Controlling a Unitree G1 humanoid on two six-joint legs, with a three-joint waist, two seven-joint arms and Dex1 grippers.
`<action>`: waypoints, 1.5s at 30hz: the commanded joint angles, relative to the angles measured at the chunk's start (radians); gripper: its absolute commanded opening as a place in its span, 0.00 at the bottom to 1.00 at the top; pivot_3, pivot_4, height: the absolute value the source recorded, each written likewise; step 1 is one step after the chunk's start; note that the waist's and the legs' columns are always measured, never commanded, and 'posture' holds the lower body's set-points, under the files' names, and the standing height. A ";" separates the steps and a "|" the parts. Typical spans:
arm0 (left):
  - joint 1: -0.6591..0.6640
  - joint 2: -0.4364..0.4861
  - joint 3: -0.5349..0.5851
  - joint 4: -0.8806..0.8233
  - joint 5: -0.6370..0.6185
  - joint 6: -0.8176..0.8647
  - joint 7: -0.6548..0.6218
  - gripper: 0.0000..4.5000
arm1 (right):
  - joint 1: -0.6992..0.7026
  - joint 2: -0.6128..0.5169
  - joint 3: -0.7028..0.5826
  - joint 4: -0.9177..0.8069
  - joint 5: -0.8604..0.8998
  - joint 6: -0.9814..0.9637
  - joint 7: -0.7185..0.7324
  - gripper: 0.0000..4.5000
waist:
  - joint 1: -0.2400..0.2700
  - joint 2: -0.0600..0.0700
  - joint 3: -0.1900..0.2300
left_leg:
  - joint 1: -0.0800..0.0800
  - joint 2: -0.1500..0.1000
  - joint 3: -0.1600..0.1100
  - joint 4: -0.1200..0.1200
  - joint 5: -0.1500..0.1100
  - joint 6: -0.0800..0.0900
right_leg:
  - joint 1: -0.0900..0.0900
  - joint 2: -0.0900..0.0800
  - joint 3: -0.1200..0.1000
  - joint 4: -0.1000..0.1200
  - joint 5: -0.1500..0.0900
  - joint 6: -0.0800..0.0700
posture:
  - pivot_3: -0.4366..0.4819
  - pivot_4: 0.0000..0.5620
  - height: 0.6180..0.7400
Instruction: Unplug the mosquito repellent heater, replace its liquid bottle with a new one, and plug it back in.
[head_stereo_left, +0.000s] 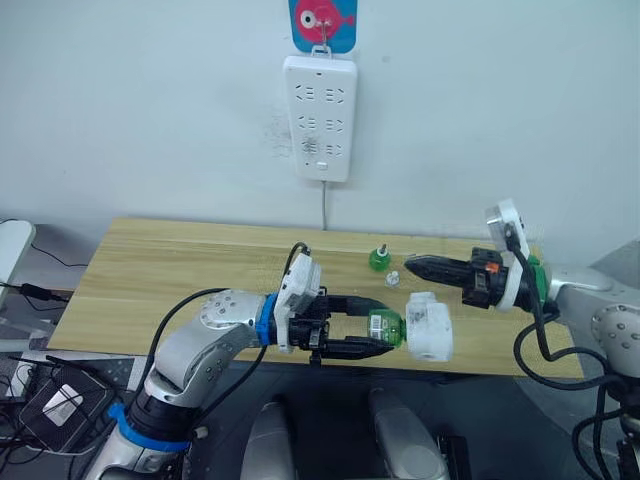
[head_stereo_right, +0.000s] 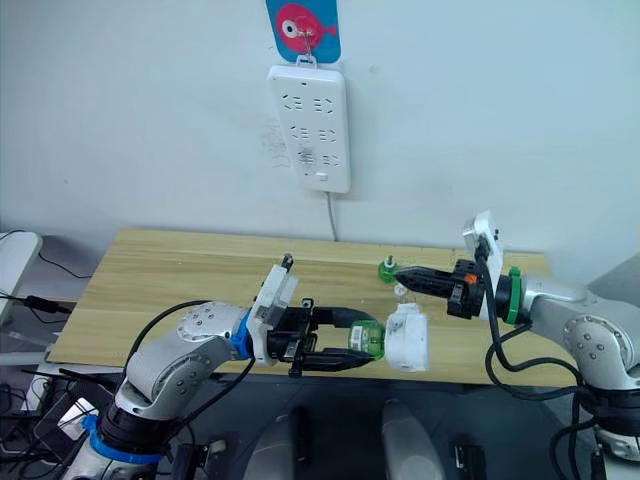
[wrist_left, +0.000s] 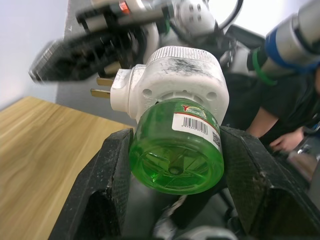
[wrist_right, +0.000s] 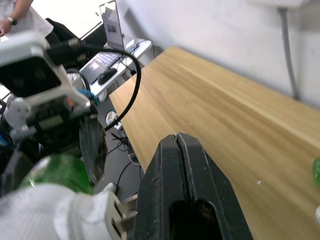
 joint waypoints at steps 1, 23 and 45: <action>-0.006 -0.007 0.024 -0.020 0.005 -0.031 0.008 0.52 | -0.003 0.008 -0.043 -0.039 -0.007 -0.034 -0.005 0.00 | -0.003 0.000 0.000 | 0.000 0.000 0.000 0.000 0.000 0.000 | 0.000 0.000 0.000 0.000 0.000 0.000 | 0.20 0.47 0.87; 0.026 -0.087 -0.048 0.149 0.323 -0.584 -0.103 0.52 | -0.025 -0.033 -0.048 -0.116 0.035 -0.002 0.049 0.00 | -0.005 0.000 0.000 | 0.000 0.000 0.002 -0.001 0.000 0.000 | -0.001 0.000 0.002 0.000 0.000 0.000 | 0.18 0.48 0.87; 0.038 -0.128 -0.071 0.296 0.457 -1.055 -0.093 0.52 | -0.041 -0.074 0.048 -0.067 -0.037 0.027 0.134 0.00 | -0.004 0.000 0.000 | 0.000 0.000 0.002 -0.001 0.000 0.000 | -0.001 0.000 0.003 -0.001 -0.001 -0.002 | 0.19 0.49 0.87</action>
